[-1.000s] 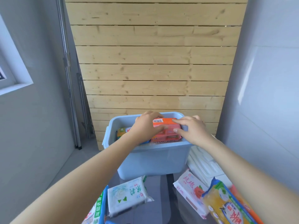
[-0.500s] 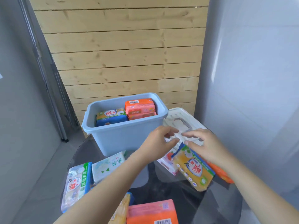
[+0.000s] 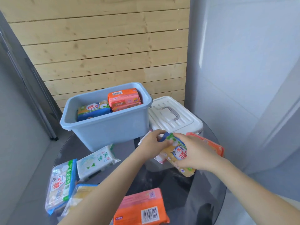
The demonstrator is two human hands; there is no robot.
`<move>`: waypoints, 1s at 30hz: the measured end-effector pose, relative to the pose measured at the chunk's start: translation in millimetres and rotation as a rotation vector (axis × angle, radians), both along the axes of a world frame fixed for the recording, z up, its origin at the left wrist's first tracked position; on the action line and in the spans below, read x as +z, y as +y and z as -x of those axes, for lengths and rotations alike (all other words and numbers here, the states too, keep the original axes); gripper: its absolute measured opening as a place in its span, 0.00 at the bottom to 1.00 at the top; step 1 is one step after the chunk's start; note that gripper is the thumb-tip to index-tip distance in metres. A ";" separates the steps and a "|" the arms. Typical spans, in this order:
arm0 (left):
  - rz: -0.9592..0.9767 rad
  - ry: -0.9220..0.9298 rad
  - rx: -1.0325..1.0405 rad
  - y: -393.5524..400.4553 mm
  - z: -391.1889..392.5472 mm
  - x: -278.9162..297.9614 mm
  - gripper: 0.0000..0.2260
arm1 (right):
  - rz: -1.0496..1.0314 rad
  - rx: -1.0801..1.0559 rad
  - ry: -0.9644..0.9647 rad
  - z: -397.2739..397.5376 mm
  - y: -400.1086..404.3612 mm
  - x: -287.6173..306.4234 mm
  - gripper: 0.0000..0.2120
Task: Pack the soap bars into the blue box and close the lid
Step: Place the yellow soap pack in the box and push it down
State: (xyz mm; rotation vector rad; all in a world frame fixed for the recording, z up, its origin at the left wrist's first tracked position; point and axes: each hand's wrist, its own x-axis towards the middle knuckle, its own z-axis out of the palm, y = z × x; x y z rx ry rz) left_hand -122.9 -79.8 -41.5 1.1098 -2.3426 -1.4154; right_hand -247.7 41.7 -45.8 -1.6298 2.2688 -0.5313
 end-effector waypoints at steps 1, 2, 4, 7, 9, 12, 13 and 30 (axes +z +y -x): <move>-0.016 0.013 0.016 -0.2 -1.9 0.0 0.23 | 0.002 0.007 0.009 -0.5 -1.1 0.4 0.41; -0.034 0.027 0.031 0.1 -5.4 -0.2 0.23 | 0.000 0.017 0.010 -1.8 -1.6 1.4 0.42; -0.098 0.082 0.061 1.2 -14.4 2.4 0.21 | 0.011 0.048 -0.011 -3.7 -2.7 5.9 0.44; -0.247 0.202 0.101 2.7 -36.5 7.9 0.16 | 0.023 0.139 -0.034 -10.4 -6.1 16.5 0.45; -0.258 0.191 0.119 4.1 -54.9 12.3 0.14 | 0.007 0.216 -0.047 -19.4 -8.8 22.7 0.45; -0.251 0.143 0.135 9.6 -82.0 16.1 0.15 | -0.032 0.318 -0.109 -37.7 -12.4 28.1 0.44; -0.275 0.152 0.154 12.6 -91.1 16.4 0.16 | -0.037 0.348 -0.126 -44.3 -12.9 29.8 0.43; -0.135 0.106 0.358 66.6 -177.0 -6.9 0.20 | -0.080 0.412 -0.306 -89.7 22.7 4.9 0.38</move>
